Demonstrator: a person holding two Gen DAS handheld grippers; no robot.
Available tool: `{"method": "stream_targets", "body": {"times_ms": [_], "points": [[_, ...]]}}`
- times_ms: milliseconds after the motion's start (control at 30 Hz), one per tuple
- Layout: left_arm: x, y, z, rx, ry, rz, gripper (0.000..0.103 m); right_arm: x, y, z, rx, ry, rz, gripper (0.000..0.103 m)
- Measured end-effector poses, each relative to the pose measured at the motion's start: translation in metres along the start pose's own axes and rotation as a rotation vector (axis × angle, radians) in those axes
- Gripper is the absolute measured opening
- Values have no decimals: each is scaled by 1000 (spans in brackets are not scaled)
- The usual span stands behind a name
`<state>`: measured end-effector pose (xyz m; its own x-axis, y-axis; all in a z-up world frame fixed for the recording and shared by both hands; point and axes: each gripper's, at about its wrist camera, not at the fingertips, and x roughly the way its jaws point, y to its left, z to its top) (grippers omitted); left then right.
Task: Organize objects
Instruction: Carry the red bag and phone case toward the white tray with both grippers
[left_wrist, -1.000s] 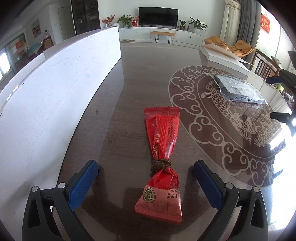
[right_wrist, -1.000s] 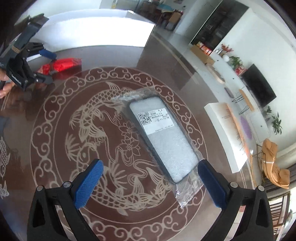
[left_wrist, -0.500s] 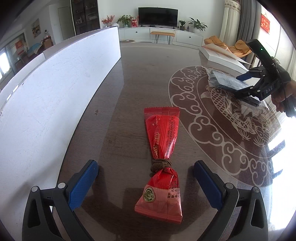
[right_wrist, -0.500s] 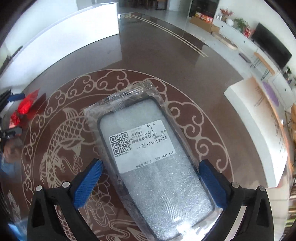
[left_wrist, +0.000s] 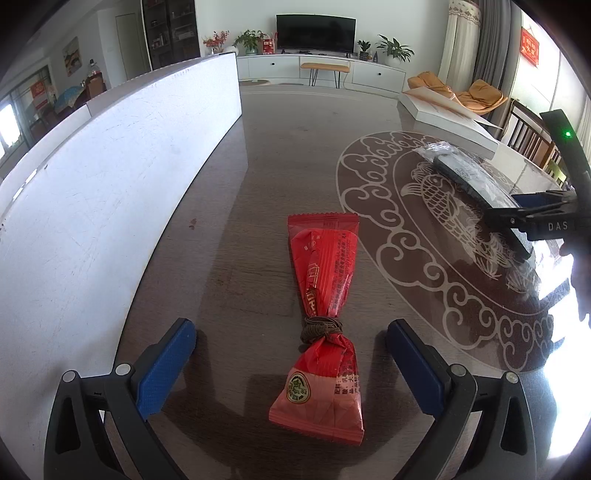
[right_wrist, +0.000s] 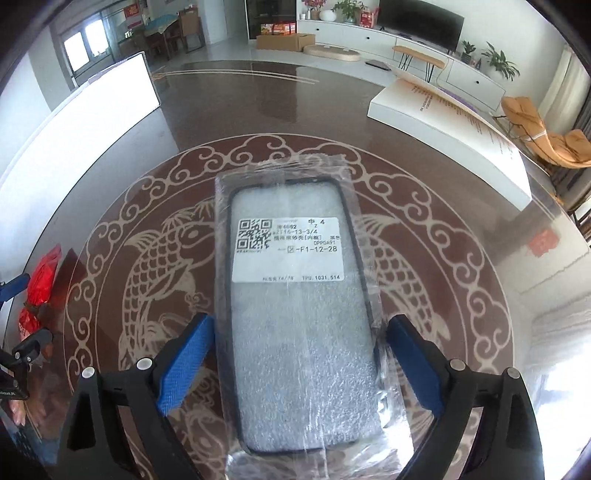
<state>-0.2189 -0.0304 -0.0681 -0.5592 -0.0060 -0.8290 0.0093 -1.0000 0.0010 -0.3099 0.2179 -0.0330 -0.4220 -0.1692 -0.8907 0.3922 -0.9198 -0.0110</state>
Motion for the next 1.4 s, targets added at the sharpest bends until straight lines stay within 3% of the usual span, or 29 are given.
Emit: {"method": "stream_targets", "body": {"times_ms": [300, 433, 633, 967, 1067, 1167, 1200, 1233, 1300, 1400], "points": [[0, 0, 0, 0, 0, 0, 103, -52, 54, -90, 43, -65, -22, 95], [0, -1, 0, 0, 0, -2, 103, -61, 83, -111, 11, -27, 16, 97], [0, 0, 0, 0, 0, -1, 103, -82, 72, -109, 34, -13, 92, 98], [0, -1, -1, 12, 8, -11, 103, -36, 86, -63, -19, 101, 60, 98], [3, -2, 6, 45, 49, -29, 103, -29, 94, -57, -45, 104, 25, 103], [6, -1, 14, 39, 84, -39, 103, -31, 94, -56, -35, 83, 20, 100], [3, 0, 13, 30, 55, -40, 84, -36, 93, -56, -36, 58, 19, 84], [-2, -2, 12, 46, 22, -16, 55, -39, 92, -57, -36, 56, 27, 76], [-9, -5, 7, 57, -9, -26, 20, -41, 90, -62, -32, 62, 32, 76], [-23, -4, -6, 27, -55, -42, 20, -53, 85, -74, -13, 38, 60, 76]]}}
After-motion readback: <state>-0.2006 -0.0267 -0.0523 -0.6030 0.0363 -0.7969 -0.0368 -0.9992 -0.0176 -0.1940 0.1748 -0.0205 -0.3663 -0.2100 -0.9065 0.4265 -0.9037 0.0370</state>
